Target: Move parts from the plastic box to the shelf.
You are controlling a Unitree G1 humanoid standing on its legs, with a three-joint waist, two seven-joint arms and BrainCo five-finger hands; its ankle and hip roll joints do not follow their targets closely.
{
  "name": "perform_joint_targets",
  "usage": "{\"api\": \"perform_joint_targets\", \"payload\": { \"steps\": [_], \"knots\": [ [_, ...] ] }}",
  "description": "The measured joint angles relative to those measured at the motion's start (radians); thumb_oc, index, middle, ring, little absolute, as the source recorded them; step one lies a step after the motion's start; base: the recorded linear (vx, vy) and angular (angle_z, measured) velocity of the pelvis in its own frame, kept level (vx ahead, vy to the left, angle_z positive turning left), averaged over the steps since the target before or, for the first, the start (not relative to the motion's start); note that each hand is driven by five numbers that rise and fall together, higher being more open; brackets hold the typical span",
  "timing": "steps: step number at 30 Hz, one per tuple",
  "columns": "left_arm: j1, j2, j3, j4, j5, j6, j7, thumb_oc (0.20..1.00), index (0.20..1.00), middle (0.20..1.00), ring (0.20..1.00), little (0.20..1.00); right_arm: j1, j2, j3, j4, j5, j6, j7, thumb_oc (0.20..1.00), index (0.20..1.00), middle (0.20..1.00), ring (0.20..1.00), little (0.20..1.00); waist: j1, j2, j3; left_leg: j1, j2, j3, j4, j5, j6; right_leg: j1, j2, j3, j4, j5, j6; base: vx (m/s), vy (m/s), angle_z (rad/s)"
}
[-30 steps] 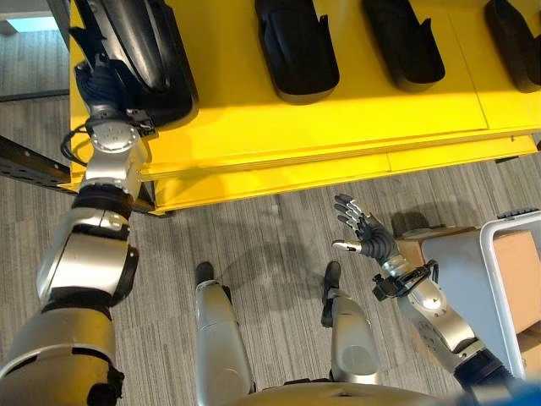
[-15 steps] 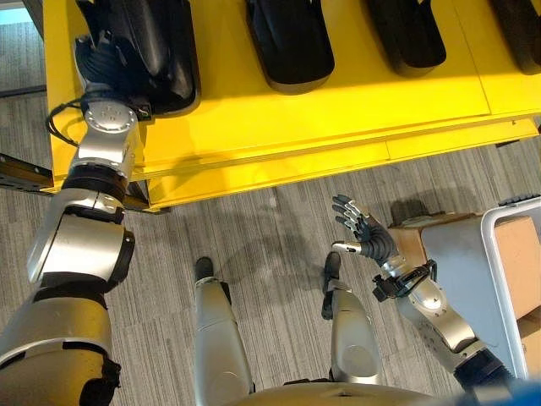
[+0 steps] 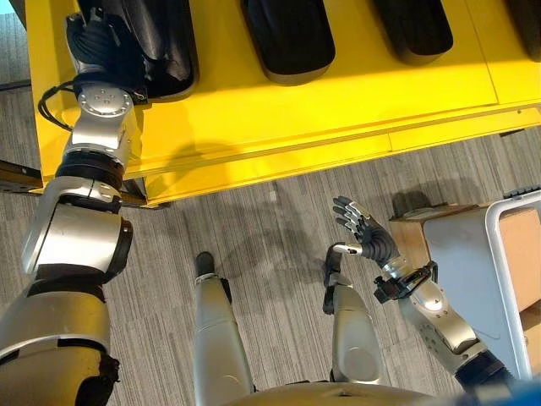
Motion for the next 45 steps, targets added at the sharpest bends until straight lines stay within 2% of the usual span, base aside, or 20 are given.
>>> {"api": "perform_joint_targets", "payload": {
  "steps": [3,5,7,15,16,17,18,32,34,42,45],
  "knots": [
    [0.029,-0.023,0.073,-0.011,-0.102,-0.041,0.000,0.200,0.200,0.200,0.200,0.200,0.001,-0.002,0.000,0.000,0.000,0.000,0.000,1.000,1.000,1.000,1.000,1.000,-0.001,0.000,0.000,0.006,0.000,0.002,-0.001,0.001,0.001,0.001,-0.001,0.002,0.002,0.002,0.003,0.00,0.000,0.00],
    [0.031,-0.023,0.079,-0.011,-0.135,-0.042,0.000,0.200,0.200,0.200,0.200,0.200,0.003,-0.007,0.000,0.000,0.000,0.000,0.000,1.000,1.000,1.000,1.000,1.000,0.000,0.001,0.000,0.008,0.000,0.003,-0.002,0.002,0.002,0.001,-0.001,0.003,0.004,0.002,0.003,0.00,0.000,0.00],
    [0.039,-0.023,0.079,-0.011,-0.140,-0.041,-0.003,0.200,0.200,0.200,0.200,0.200,0.008,-0.035,0.000,0.000,0.000,0.001,0.000,1.000,1.000,1.000,1.000,1.000,0.000,0.002,-0.001,0.008,0.000,0.003,-0.003,0.003,0.003,0.000,-0.001,0.004,0.006,0.000,0.000,0.00,0.000,0.00],
    [0.043,-0.024,0.079,-0.010,-0.151,-0.040,-0.004,0.200,0.200,0.200,0.200,0.200,0.010,-0.036,-0.001,0.000,0.000,0.002,0.003,1.000,1.000,1.000,1.000,1.000,0.000,0.007,-0.003,0.008,0.001,0.007,-0.003,0.003,0.003,-0.003,-0.001,0.009,0.005,0.000,0.000,0.00,0.000,0.00],
    [0.044,-0.024,0.079,-0.010,-0.151,-0.040,-0.004,0.313,0.313,0.313,0.313,0.313,0.010,-0.036,-0.001,0.000,0.000,0.002,0.004,1.000,1.000,1.000,1.000,1.000,0.000,0.008,-0.004,0.007,0.001,0.008,-0.004,0.003,0.003,-0.005,-0.001,0.009,0.005,0.000,0.000,0.00,0.000,0.00],
    [0.044,-0.024,0.079,-0.010,-0.151,-0.040,-0.003,0.821,0.821,0.821,0.821,0.821,0.010,-0.036,-0.001,0.000,0.000,0.002,0.005,1.000,1.000,1.000,1.000,1.000,0.000,0.008,-0.004,0.007,0.002,0.009,-0.004,0.003,0.003,-0.006,-0.001,0.010,0.006,0.000,0.000,0.00,0.000,0.00],
    [0.044,-0.023,0.079,-0.010,-0.151,-0.041,-0.003,1.000,1.000,1.000,1.000,1.000,0.010,-0.036,-0.001,0.000,0.000,0.002,0.005,1.000,1.000,1.000,1.000,1.000,0.001,0.008,-0.005,0.007,0.002,0.010,-0.003,0.003,0.003,-0.008,-0.001,0.011,0.006,0.000,0.000,0.00,0.000,0.00],
    [0.045,-0.017,0.071,-0.008,-0.146,-0.030,-0.047,1.000,1.000,1.000,1.000,1.000,0.028,-0.036,-0.007,0.000,0.006,0.009,0.026,1.000,1.000,1.000,1.000,1.000,0.000,0.010,-0.021,0.000,0.004,0.013,-0.003,0.003,0.003,-0.017,0.000,0.016,0.009,0.000,0.000,0.00,0.000,0.00],
    [0.067,-0.017,0.093,-0.009,-0.161,-0.032,-0.054,1.000,1.000,1.000,1.000,1.000,0.021,-0.036,-0.006,0.000,0.006,0.012,0.030,1.000,1.000,1.000,1.000,1.000,0.005,0.012,-0.022,0.014,0.004,0.018,-0.005,0.003,0.003,-0.012,-0.001,0.024,0.009,0.000,0.000,0.00,-0.001,-0.04],
    [0.207,-0.017,0.172,-0.010,-0.230,-0.029,-0.080,1.000,1.000,1.000,1.000,1.000,-0.001,-0.037,-0.006,0.001,0.006,0.027,0.029,1.000,1.000,1.000,1.000,1.000,0.023,0.037,-0.033,0.104,0.009,0.038,-0.057,0.007,0.007,0.049,-0.002,0.028,-0.006,-0.007,-0.004,0.01,-0.004,-0.02],
    [0.274,-0.026,0.192,-0.011,-0.261,-0.029,-0.084,1.000,1.000,1.000,1.000,1.000,0.008,-0.052,-0.010,0.000,0.006,0.029,0.025,1.000,1.000,1.000,1.000,1.000,0.032,0.062,-0.045,0.132,0.013,0.040,-0.081,0.013,0.004,0.074,0.001,0.026,-0.018,-0.011,-0.004,0.01,-0.003,0.02]
  ]
}}
